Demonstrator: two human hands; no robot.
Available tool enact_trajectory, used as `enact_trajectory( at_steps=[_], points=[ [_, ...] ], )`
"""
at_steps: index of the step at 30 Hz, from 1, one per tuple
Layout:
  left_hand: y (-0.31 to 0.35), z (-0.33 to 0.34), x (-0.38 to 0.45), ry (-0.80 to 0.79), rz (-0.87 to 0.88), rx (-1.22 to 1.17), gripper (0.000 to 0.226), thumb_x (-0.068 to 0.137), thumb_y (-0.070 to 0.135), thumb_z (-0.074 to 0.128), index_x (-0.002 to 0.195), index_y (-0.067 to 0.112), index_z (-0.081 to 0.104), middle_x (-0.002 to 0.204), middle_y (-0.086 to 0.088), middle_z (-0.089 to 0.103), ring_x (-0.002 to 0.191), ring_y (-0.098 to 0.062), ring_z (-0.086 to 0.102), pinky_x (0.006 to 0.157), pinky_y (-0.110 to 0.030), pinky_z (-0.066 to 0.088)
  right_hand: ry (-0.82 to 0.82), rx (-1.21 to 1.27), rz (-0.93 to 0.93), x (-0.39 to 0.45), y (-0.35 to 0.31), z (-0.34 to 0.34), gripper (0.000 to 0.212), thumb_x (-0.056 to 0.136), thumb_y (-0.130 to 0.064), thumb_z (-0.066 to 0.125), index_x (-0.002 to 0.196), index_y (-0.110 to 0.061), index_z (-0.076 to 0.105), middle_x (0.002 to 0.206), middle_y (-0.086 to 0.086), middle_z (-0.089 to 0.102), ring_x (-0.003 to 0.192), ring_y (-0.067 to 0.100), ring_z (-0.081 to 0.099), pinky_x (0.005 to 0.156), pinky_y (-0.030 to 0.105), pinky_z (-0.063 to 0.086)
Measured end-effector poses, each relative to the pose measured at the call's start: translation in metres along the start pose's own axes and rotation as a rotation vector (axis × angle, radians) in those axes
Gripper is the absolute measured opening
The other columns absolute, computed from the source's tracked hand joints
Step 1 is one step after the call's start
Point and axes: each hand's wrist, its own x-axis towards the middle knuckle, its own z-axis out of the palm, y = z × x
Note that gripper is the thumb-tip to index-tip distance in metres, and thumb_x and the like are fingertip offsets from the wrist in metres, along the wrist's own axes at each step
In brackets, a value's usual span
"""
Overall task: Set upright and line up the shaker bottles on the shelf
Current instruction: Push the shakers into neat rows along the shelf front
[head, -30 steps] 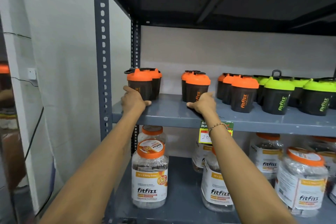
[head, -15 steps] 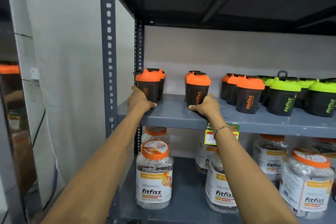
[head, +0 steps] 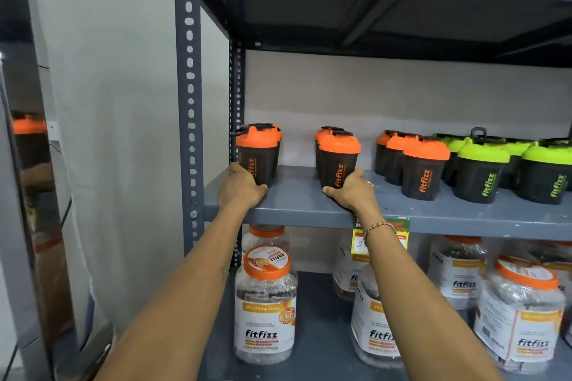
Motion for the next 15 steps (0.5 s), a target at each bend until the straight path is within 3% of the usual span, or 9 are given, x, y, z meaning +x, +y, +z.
enact_trajectory(
  at_steps=[15],
  points=[
    [0.0031, -0.0005, -0.0036, 0.02, -0.011, 0.089, 0.066, 0.083, 0.04, 0.067, 0.128, 0.004, 0.034, 0.123, -0.016, 0.055, 0.109, -0.033, 0.057, 0.079, -0.038, 0.047, 0.018, -0.023, -0.009, -0.0067, 0.0004, -0.0038, 0.071, 0.08, -0.047, 0.07, 0.126, -0.005, 0.035, 0.129, 0.019, 0.057, 0.123, 0.038, 0.05, 0.094, 0.044, 0.046]
  ],
)
